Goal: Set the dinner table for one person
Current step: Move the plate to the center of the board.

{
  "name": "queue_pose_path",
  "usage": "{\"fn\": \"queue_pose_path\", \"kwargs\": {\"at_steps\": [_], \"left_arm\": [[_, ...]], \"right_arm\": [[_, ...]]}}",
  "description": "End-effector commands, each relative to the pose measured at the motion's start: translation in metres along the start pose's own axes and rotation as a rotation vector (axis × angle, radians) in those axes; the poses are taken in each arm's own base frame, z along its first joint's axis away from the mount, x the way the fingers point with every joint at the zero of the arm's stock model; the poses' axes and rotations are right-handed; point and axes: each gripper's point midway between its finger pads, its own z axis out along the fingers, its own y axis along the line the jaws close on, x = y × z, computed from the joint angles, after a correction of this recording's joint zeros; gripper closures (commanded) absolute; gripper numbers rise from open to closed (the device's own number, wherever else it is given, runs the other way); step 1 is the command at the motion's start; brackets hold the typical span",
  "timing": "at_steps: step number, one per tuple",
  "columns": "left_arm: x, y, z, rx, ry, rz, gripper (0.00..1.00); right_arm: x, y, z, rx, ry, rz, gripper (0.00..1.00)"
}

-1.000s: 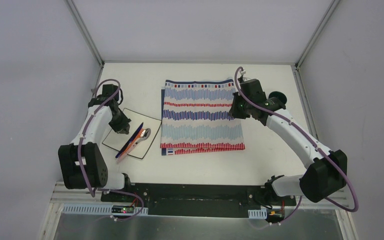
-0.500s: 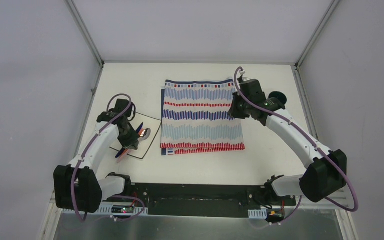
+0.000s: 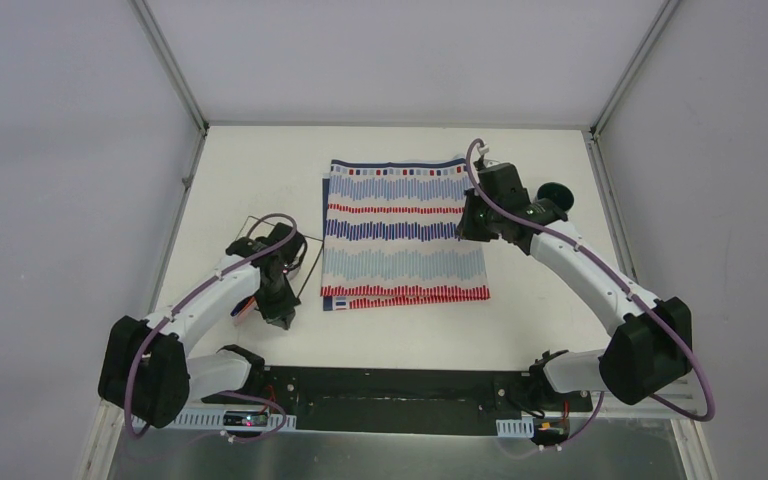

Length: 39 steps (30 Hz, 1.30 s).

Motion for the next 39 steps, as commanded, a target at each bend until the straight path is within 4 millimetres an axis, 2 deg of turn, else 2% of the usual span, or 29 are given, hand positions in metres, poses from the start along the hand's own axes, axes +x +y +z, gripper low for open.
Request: {"fn": "queue_pose_path", "kwargs": {"at_steps": [1, 7, 12, 16, 21, 32, 39], "left_arm": [[0.013, 0.017, 0.004, -0.083, -0.021, -0.021, 1.0], [0.016, 0.024, 0.02, -0.162, -0.026, -0.042, 1.0], [0.001, 0.013, 0.029, -0.168, -0.078, -0.052, 1.0], [-0.011, 0.013, 0.037, -0.237, -0.097, -0.026, 1.0], [-0.023, 0.0, 0.049, -0.264, -0.105, 0.001, 1.0], [-0.071, -0.017, 0.057, -0.348, -0.177, 0.065, 1.0], [-0.098, -0.011, 0.072, -0.407, -0.161, 0.062, 1.0]], "right_arm": [[-0.005, 0.004, 0.0, -0.018, -0.035, -0.002, 1.0], [-0.004, 0.005, 0.001, -0.028, -0.031, 0.001, 1.0], [-0.003, 0.004, -0.001, -0.023, -0.03, -0.004, 1.0], [0.0, 0.002, -0.003, -0.017, -0.028, -0.005, 1.0], [0.001, 0.0, -0.004, -0.011, -0.027, -0.004, 1.0], [0.001, -0.002, -0.003, -0.002, -0.024, -0.007, 1.0], [0.002, -0.004, -0.003, 0.008, -0.021, -0.011, 1.0]]}}
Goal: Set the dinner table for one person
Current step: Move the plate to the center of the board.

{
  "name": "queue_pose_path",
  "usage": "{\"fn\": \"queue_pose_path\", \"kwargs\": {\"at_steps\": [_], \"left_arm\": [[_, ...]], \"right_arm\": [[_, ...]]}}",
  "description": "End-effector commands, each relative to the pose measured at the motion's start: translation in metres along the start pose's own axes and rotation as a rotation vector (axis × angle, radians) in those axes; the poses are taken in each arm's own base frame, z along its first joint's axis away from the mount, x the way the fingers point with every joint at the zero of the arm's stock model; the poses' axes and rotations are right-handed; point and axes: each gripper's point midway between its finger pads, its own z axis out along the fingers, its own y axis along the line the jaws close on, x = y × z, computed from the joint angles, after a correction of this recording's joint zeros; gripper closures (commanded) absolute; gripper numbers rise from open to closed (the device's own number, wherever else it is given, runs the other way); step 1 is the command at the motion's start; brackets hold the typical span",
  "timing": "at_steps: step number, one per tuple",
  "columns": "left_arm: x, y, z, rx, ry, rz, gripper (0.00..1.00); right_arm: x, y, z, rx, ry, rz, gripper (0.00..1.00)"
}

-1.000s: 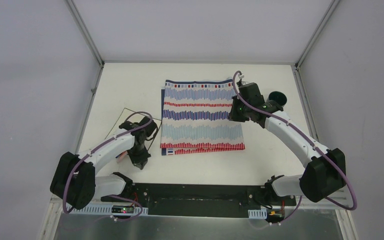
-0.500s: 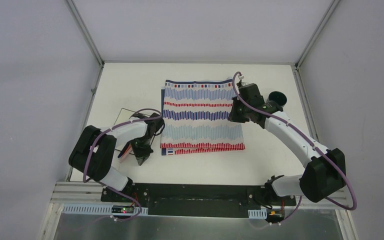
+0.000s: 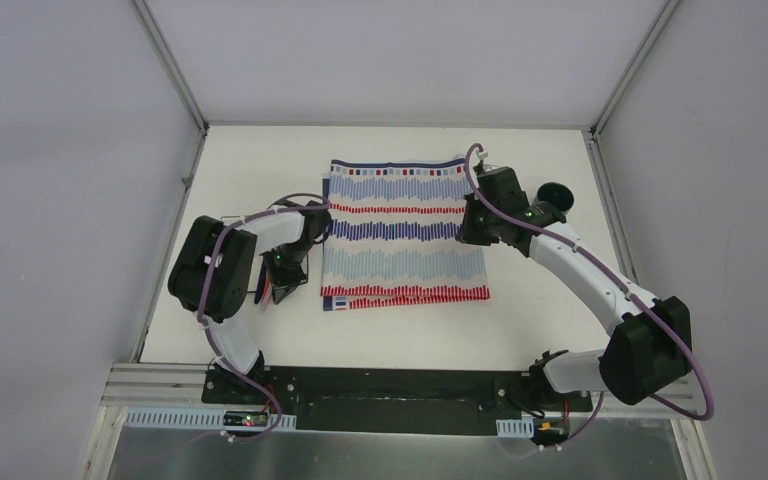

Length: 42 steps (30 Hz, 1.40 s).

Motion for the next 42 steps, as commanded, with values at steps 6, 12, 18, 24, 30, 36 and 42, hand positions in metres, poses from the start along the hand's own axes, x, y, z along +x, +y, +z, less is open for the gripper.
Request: {"fn": "queue_pose_path", "kwargs": {"at_steps": [6, 12, 18, 24, 30, 36, 42], "left_arm": [[-0.044, -0.014, 0.015, 0.023, -0.068, -0.039, 1.0], [-0.061, -0.027, 0.018, 0.045, -0.047, -0.008, 1.0], [-0.09, -0.042, 0.023, 0.068, -0.025, 0.001, 1.0], [-0.116, -0.052, 0.025, 0.078, -0.023, -0.011, 1.0], [-0.121, -0.06, 0.017, 0.122, -0.017, -0.014, 1.0], [-0.124, -0.063, -0.051, 0.237, -0.127, -0.019, 1.0], [-0.154, -0.009, -0.194, 0.449, -0.416, -0.154, 1.0]], "right_arm": [[-0.008, 0.003, -0.007, -0.01, -0.041, -0.009, 1.0], [-0.008, 0.004, -0.006, -0.016, -0.038, -0.006, 1.0], [-0.007, 0.004, -0.005, -0.019, -0.04, -0.006, 1.0], [-0.005, 0.002, -0.004, -0.01, -0.036, -0.007, 1.0], [-0.006, 0.001, -0.002, -0.005, -0.035, -0.005, 1.0], [-0.007, 0.004, 0.0, -0.013, -0.031, -0.001, 1.0], [-0.016, 0.009, -0.008, -0.03, -0.063, -0.007, 0.93]]}}
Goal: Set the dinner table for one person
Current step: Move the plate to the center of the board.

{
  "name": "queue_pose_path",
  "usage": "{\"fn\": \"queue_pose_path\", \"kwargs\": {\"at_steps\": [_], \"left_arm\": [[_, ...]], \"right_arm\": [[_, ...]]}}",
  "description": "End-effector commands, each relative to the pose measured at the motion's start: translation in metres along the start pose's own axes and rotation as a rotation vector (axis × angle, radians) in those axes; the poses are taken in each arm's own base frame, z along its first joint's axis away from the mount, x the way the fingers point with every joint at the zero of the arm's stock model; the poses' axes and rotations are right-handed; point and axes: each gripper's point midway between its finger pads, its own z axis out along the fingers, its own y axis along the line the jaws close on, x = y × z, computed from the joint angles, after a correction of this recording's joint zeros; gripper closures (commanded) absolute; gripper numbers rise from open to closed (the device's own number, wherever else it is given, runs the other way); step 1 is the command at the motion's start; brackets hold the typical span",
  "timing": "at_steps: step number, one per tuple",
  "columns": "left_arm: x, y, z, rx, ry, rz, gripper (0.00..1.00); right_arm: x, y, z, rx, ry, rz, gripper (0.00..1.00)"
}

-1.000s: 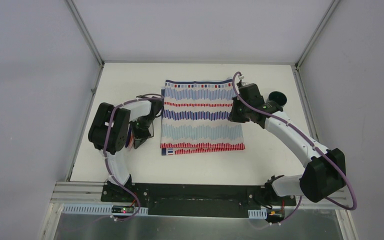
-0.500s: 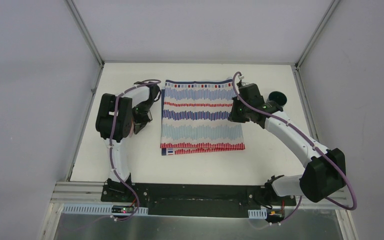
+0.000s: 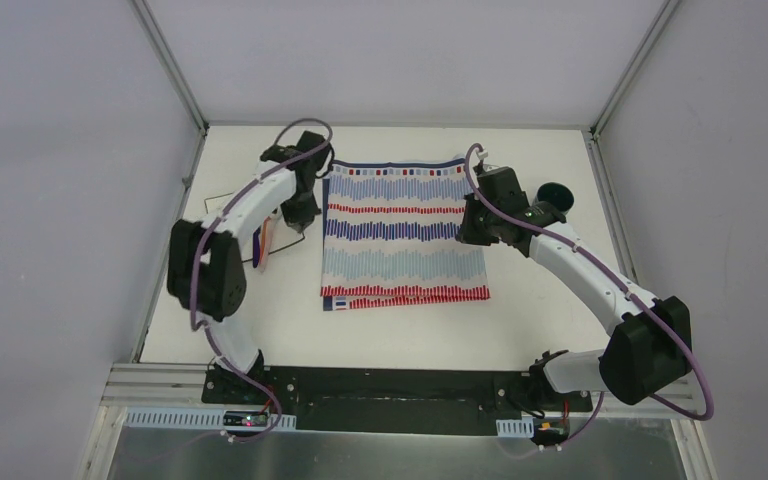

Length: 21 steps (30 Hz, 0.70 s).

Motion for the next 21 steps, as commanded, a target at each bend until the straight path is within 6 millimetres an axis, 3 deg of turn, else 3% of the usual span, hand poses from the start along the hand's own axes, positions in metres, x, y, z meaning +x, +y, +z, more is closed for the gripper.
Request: {"fn": "queue_pose_path", "kwargs": {"at_steps": [1, 3, 5, 8, 11, 14, 18, 21], "left_arm": [[-0.061, 0.029, -0.14, 0.22, -0.341, -0.186, 0.93], [-0.071, 0.055, -0.163, 0.236, -0.427, -0.265, 0.78], [-0.078, 0.076, -0.169, 0.273, -0.471, -0.349, 0.65], [-0.089, 0.091, -0.165, 0.443, -0.49, -0.471, 0.61], [-0.093, 0.105, -0.15, 0.505, -0.468, -0.546, 0.58], [-0.096, 0.11, -0.129, 0.544, -0.407, -0.575, 0.58], [-0.108, 0.092, -0.099, 0.777, -0.294, -0.637, 0.55], [-0.11, 0.089, -0.082, 0.826, -0.232, -0.646, 0.55]], "right_arm": [[-0.019, 0.01, -0.011, -0.034, -0.07, -0.011, 0.89], [-0.025, 0.011, -0.014, -0.033, -0.086, -0.019, 0.82], [-0.032, 0.014, -0.017, -0.038, -0.098, -0.022, 0.77], [-0.044, 0.021, -0.021, -0.059, -0.126, -0.016, 0.71], [-0.053, 0.028, -0.023, -0.079, -0.139, -0.01, 0.68], [-0.058, 0.031, -0.02, -0.09, -0.141, -0.008, 0.67], [-0.06, 0.032, -0.015, -0.098, -0.133, -0.006, 0.66], [-0.061, 0.031, -0.01, -0.106, -0.127, -0.001, 0.66]]}}
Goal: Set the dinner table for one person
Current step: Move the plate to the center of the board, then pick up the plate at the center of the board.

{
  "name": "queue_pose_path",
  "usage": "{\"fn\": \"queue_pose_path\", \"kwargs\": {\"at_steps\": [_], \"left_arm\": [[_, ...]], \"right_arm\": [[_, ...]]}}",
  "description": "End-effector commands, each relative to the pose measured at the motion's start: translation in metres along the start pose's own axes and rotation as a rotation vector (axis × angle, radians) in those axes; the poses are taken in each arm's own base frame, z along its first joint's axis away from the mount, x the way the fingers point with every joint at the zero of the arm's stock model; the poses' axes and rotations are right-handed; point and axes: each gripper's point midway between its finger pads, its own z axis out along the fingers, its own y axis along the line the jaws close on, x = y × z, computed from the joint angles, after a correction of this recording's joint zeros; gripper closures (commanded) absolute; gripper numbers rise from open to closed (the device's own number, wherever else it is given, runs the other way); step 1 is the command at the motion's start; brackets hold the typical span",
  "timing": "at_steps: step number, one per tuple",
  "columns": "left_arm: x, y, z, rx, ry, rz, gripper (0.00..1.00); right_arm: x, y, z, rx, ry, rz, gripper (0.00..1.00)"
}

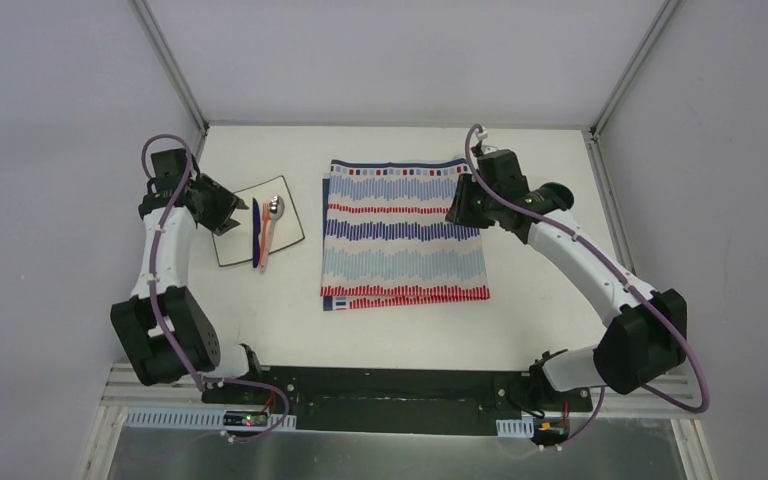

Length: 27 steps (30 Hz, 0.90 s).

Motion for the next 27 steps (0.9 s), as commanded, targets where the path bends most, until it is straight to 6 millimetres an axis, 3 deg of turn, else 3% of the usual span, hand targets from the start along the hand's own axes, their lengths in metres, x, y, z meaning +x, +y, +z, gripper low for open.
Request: {"fn": "queue_pose_path", "kwargs": {"at_steps": [1, 4, 11, 15, 20, 27], "left_arm": [[-0.005, -0.032, 0.006, 0.224, 0.08, -0.035, 0.55], [-0.017, -0.022, 0.0, 0.144, 0.061, -0.009, 0.52], [-0.049, 0.056, -0.024, -0.258, 0.041, 0.047, 0.54], [-0.051, 0.098, -0.032, -0.476, 0.032, 0.106, 0.53], [-0.031, 0.114, -0.007, -0.487, 0.143, 0.079, 0.53], [-0.035, 0.138, 0.001, -0.61, 0.141, 0.061, 0.53]], "right_arm": [[-0.019, 0.009, 0.003, -0.048, -0.047, 0.005, 0.66], [-0.018, 0.008, 0.008, -0.055, -0.037, 0.014, 0.66], [-0.016, 0.008, 0.015, -0.067, -0.026, 0.032, 0.66], [-0.014, 0.009, 0.017, -0.074, -0.018, 0.036, 0.66], [-0.014, 0.011, 0.017, -0.09, -0.02, 0.042, 0.66], [-0.012, 0.013, 0.019, -0.1, -0.014, 0.048, 0.66]]}}
